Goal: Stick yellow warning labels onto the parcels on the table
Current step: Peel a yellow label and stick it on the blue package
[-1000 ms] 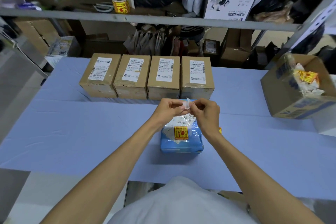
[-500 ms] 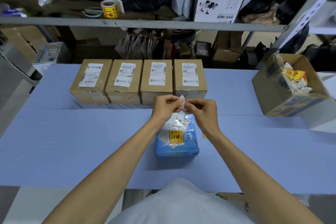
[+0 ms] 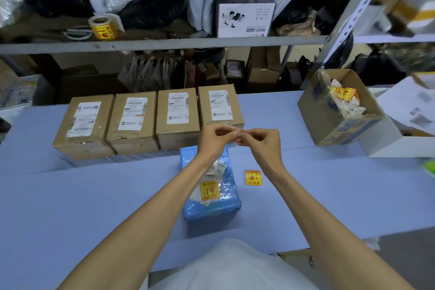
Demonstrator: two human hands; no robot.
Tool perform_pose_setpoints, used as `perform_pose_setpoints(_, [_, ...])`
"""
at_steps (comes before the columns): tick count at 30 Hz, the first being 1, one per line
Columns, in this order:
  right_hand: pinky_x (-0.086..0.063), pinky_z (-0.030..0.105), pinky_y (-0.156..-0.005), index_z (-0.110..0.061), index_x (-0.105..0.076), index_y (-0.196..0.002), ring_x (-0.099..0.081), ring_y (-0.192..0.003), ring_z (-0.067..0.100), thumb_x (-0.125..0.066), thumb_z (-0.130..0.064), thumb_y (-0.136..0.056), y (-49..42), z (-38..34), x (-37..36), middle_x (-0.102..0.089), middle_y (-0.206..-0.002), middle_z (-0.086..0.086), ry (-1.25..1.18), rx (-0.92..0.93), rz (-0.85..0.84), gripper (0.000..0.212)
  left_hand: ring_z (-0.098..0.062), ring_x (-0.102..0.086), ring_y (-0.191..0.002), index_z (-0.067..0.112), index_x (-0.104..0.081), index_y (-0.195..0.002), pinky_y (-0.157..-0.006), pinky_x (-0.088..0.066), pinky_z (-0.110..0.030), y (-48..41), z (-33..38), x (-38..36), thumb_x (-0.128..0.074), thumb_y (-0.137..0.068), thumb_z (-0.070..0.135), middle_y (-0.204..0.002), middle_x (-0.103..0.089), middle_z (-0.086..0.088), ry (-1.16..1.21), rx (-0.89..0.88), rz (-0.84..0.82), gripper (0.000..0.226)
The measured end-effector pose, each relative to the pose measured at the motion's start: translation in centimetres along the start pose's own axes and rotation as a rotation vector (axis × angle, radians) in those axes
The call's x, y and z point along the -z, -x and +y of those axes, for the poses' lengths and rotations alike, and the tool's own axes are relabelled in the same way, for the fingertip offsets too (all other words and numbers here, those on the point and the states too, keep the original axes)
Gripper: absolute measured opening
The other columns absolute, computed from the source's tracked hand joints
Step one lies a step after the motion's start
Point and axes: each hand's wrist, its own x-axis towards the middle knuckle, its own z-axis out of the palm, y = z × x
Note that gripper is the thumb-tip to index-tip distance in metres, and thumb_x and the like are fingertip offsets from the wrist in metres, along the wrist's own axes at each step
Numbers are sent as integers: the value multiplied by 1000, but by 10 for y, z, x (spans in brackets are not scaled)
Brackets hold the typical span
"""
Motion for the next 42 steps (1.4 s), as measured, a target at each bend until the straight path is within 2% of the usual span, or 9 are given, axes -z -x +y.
perform_pose_setpoints(5, [-60, 35, -69, 0, -74, -82, -72, -66, 23, -68, -5, -81, -8, 4, 32, -73, -70, 11, -28, -28, 175, 7, -8, -65, -68, 2, -73, -90, -69, -55, -22, -17, 5, -43, -69, -84, 4, -76, -70, -8, -87, -8, -122, 8])
perform_pose_setpoints(8, [-52, 28, -64, -5, -74, -84, -66, -65, 18, -64, -3, -84, -15, 10, 59, -69, -72, 7, 381, 253, 236, 10, -2, -64, -60, -7, -69, -94, -65, -55, -18, -30, 13, -79, -66, -84, -1, -73, -68, -8, -35, 31, -175, 11])
perform_pose_setpoints(11, [-45, 24, -63, -5, -74, -92, -59, -66, 19, -62, -6, -87, -27, 13, 91, -62, -77, 10, 653, 382, 199, 13, -18, -70, -77, -6, -70, -96, -75, -57, -25, -45, 26, -113, -63, -87, -3, -86, -70, -15, 20, 95, -212, 13])
perform_pose_setpoints(16, [-49, 36, -60, -2, -67, -78, -59, -66, 22, -70, -17, -85, -49, 18, 144, -60, -72, 6, 661, 276, 247, 16, -10, -66, -81, 7, -75, -93, -72, -49, -16, -69, 39, -154, -62, -87, 3, -89, -73, -7, -223, 12, -398, 14])
perform_pose_setpoints(22, [-42, 31, -67, -3, -71, -84, -58, -76, 22, -63, -9, -88, -82, 21, 202, -65, -83, 10, 711, 162, 423, 12, -18, -64, -95, 17, -72, -101, -83, -52, -32, -110, 52, -222, -59, -89, 18, -101, -71, -1, -712, -320, -479, 17])
perform_pose_setpoints(26, [-42, 32, -75, 0, -71, -94, -61, -88, 29, -60, -5, -87, -122, 26, 242, -69, -93, 16, 768, 47, 471, 15, -31, -61, -101, 16, -65, -109, -76, -50, -36, -138, 65, -266, -51, -89, 14, -109, -68, -8, -993, -432, -554, 24])
perform_pose_setpoints(33, [-45, 43, -84, 4, -59, -112, -57, -103, 40, -43, 5, -88, -167, 36, 275, -64, -109, 22, 818, -166, 514, 29, -33, -60, -106, 19, -65, -115, -81, -50, -39, -172, 74, -301, -52, -88, 11, -116, -66, -11, -1053, -461, -579, 31])
perform_pose_setpoints(38, [-41, 36, -95, -1, -62, -118, -54, -115, 33, -50, 2, -87, -158, 48, 267, -60, -123, 18, 846, -186, 404, 33, -33, -60, -101, 17, -68, -106, -81, -52, -43, -171, 70, -282, -52, -86, 9, -110, -68, -10, -1073, -427, -597, 27])
perform_pose_setpoints(42, [-44, 38, -90, -1, -63, -113, -57, -111, 33, -50, 0, -86, -151, 43, 232, -61, -120, 19, 846, -161, 290, 30, -29, -60, -102, 14, -67, -106, -83, -52, -42, -157, 65, -242, -48, -85, 5, -106, -68, -8, -1062, -358, -529, 30])
